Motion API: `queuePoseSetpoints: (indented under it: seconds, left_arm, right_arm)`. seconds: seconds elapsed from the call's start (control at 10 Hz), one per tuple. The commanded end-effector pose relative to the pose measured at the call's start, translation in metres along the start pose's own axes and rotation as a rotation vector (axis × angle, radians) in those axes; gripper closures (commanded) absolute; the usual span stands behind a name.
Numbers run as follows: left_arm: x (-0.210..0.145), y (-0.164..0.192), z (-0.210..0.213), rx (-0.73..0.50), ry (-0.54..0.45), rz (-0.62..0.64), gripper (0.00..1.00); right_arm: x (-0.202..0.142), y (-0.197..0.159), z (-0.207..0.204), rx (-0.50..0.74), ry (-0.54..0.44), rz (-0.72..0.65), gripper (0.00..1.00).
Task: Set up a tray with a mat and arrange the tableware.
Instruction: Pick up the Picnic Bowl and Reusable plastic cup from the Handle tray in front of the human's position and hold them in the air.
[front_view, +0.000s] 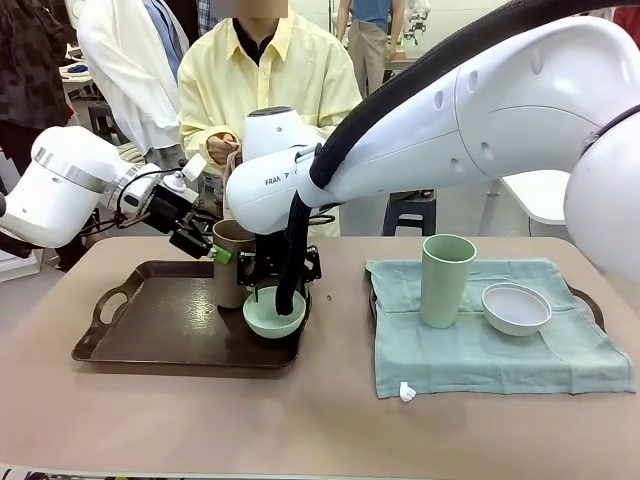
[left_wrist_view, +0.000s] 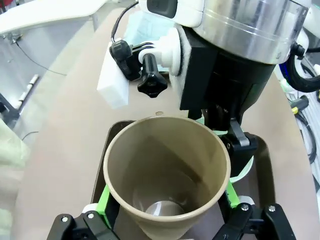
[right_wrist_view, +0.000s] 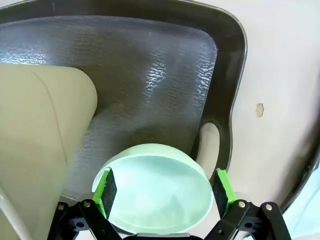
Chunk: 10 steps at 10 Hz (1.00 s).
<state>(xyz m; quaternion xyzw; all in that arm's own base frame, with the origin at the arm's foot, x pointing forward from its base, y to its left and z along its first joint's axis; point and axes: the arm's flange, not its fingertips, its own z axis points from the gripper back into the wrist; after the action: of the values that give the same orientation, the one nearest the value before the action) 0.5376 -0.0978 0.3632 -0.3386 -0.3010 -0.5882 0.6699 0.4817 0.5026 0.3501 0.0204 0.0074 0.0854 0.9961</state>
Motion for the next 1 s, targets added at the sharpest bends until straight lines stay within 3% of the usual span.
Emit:
queuePoseSetpoints:
  seconds: [0.0, 0.4, 0.5, 0.6, 0.7, 0.9]
  left_arm:
    - [0.0055, 0.0008, 0.0001, -0.018, 0.003, -0.029, 0.00]
    - [0.0051, 0.0003, -0.0004, -0.031, -0.003, -0.030, 0.00]
    - [0.0079, -0.0011, -0.0033, -0.023, 0.033, -0.014, 0.00]
    - [0.0083, -0.0019, -0.0049, -0.085, 0.196, 0.039, 0.00]
    - [0.0034, -0.0016, -0.0025, -0.020, -0.001, -0.009, 0.00]
    - [0.0034, -0.0016, -0.0025, -0.020, -0.001, -0.009, 0.00]
  right_arm:
    - [0.0045, 0.0034, 0.0002, 0.010, 0.003, -0.026, 0.00]
    - [0.0030, 0.0041, -0.0005, -0.005, 0.005, -0.042, 0.00]
    - [0.0012, 0.0047, -0.0005, -0.003, 0.010, -0.038, 0.00]
    - [0.0026, 0.0005, -0.0005, 0.001, -0.002, -0.012, 0.00]
    - [0.0026, 0.0005, -0.0005, 0.001, -0.002, -0.012, 0.00]
    - [0.0026, 0.0005, -0.0005, 0.001, -0.002, -0.012, 0.00]
